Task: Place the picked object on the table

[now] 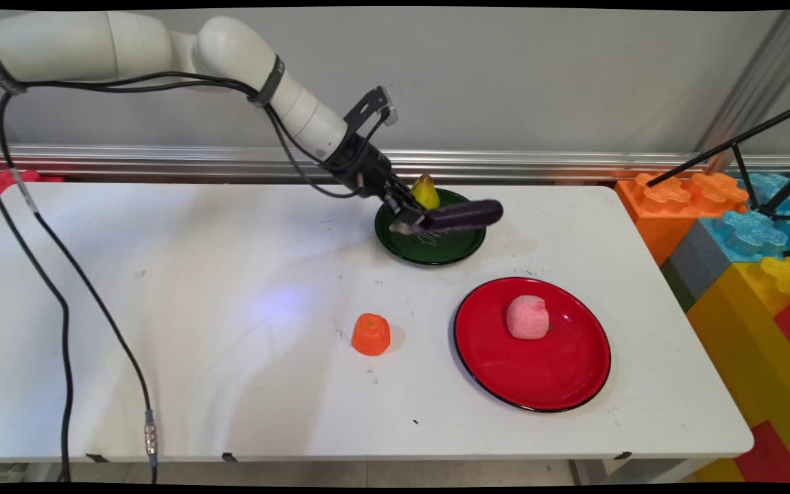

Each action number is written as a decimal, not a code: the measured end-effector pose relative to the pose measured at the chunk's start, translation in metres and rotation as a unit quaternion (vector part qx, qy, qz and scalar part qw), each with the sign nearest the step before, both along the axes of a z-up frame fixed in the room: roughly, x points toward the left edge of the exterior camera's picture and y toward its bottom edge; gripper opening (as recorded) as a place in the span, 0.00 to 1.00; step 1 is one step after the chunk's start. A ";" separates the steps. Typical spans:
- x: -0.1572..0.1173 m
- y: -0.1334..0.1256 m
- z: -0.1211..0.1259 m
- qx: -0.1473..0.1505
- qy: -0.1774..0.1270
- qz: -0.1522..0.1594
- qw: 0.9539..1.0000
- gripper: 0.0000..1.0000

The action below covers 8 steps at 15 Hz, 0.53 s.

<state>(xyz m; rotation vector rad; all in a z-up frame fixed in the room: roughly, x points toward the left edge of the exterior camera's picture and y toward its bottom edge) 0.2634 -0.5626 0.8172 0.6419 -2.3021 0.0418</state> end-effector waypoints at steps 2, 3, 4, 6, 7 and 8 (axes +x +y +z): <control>-0.001 0.014 0.001 0.006 -0.006 -0.018 1.000 0.00; 0.000 0.021 0.001 0.009 -0.010 -0.028 1.000 0.00; 0.000 0.027 0.001 0.012 -0.013 -0.036 0.999 0.00; 0.003 0.039 -0.001 0.019 -0.022 -0.054 0.998 0.00; 0.006 0.044 -0.003 0.021 -0.029 -0.062 0.997 0.00; 0.008 0.046 -0.005 0.022 -0.034 -0.066 0.997 0.00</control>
